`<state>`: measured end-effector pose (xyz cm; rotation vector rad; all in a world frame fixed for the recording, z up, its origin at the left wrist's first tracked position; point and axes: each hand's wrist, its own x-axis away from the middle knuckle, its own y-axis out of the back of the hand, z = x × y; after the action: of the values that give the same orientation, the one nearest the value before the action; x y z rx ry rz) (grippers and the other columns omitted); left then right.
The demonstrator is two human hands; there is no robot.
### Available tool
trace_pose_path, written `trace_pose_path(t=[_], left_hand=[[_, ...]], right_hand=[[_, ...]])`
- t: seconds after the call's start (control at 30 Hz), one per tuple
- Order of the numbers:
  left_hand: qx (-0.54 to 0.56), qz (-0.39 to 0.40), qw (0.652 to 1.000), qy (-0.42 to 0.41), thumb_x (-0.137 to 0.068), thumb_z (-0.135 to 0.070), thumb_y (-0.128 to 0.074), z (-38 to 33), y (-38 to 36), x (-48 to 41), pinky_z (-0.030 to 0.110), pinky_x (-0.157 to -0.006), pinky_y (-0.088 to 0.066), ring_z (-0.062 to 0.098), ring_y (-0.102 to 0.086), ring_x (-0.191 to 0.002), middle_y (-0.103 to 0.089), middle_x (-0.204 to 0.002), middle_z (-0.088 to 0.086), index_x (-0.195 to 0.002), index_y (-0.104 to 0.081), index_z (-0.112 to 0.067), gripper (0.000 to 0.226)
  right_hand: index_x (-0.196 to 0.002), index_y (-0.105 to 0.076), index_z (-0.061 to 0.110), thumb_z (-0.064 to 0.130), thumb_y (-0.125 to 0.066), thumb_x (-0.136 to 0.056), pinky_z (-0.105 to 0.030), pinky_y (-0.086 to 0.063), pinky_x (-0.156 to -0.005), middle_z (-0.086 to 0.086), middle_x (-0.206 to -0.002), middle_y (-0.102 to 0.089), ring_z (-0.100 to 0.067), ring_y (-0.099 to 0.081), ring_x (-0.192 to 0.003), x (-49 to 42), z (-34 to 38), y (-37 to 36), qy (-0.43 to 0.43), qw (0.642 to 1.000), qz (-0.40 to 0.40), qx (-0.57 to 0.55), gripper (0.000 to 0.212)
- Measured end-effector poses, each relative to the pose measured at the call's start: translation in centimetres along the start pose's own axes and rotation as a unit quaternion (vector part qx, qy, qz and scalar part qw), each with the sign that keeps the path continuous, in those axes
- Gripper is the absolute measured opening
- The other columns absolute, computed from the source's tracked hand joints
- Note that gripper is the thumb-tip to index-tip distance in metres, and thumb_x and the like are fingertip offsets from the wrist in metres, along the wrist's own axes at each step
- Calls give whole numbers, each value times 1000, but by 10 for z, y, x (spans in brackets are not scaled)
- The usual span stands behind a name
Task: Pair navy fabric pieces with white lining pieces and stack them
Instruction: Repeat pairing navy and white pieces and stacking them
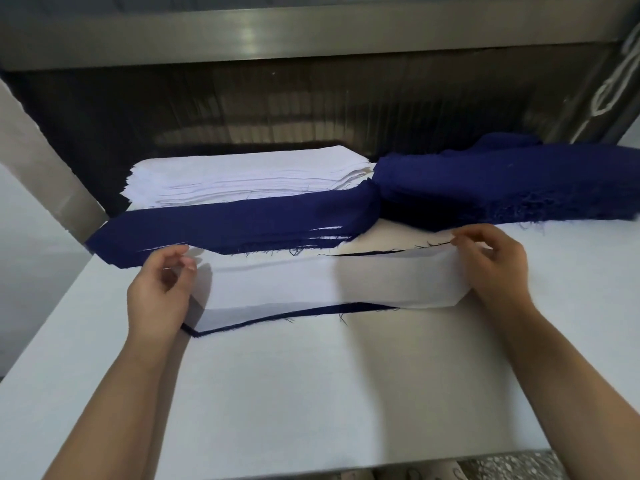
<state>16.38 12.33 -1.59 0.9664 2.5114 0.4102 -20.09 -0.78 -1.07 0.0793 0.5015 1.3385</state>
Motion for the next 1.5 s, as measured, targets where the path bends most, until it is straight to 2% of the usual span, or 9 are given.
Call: trace_pose_path(t=[0.17,0.33,0.47,0.6,0.8,0.97,1.07,1.17,1.5], left_hand=[[-6,-7,1000,-11,-90,-7,-62,1,1,0,16,-78,-41,15,-58,-89,-65,-89,-8,-101,-61,-28,24],[-10,-32,999,-24,-87,-3,-62,2,7,1,27,-84,-48,14,-59,-87,-65,-91,-7,-92,-62,-33,31],[-4,-23,999,-28,-82,5,-59,1,11,2,5,-71,-44,-2,-56,-77,-64,-88,-15,-84,-63,-36,41],[-5,-5,999,-35,-79,12,-53,0,12,4,-1,-67,-38,-9,-54,-80,-65,-88,-17,-84,-65,-29,43],[-24,32,998,-42,-75,15,-48,8,15,1,5,-70,-41,5,-56,-89,-64,-94,-3,-84,-67,-28,47],[-54,57,995,-68,-75,17,-54,9,15,-1,3,-76,-39,10,-55,-90,-63,-94,-2,-80,-63,-36,54],[-62,71,991,-94,-76,17,-58,7,14,0,-1,-74,-37,-6,-55,-87,-62,-91,-10,-80,-61,-39,56],[-60,70,989,-118,-76,18,-57,4,13,2,-1,-75,-36,-16,-51,-88,-61,-94,-19,-81,-61,-39,57],[-55,57,991,-106,-74,21,-52,7,15,1,-1,-73,-36,-18,-51,-88,-60,-95,-21,-86,-68,-20,46]], right_hand=[[-79,-64,26,-4,-50,-79,-3,-37,-65,24,-82,-60,7,-55,-79,-1,-3,0,-2,998,33,54,34],[-75,-67,19,-13,-44,-80,4,-34,-65,19,-80,-61,11,-55,-75,1,-5,1,31,996,45,75,39],[-75,-66,24,-13,-41,-83,2,-35,-60,7,-83,-63,-8,-53,-72,0,-8,1,43,992,56,106,45],[-77,-67,22,-13,-40,-83,2,-34,-61,1,-86,-64,-16,-53,-80,-1,-9,0,53,989,64,122,44],[-79,-67,22,-13,-41,-79,-2,-35,-55,10,-78,-61,-5,-49,-61,-1,-10,0,38,988,71,134,44],[-82,-69,18,-12,-45,-81,1,-35,-63,7,-83,-63,-9,-53,-71,-3,-12,-1,41,984,81,154,38],[-83,-69,18,-10,-46,-82,-12,-32,-64,6,-83,-62,-14,-52,-77,-4,-13,-1,39,982,73,170,36],[-83,-69,17,-11,-46,-81,-13,-30,-65,4,-82,-62,-16,-52,-77,-4,-13,-1,42,982,68,173,36],[-79,-65,22,-10,-50,-80,4,-34,-62,5,-79,-61,-15,-55,-76,-3,-11,1,41,986,71,144,35]])
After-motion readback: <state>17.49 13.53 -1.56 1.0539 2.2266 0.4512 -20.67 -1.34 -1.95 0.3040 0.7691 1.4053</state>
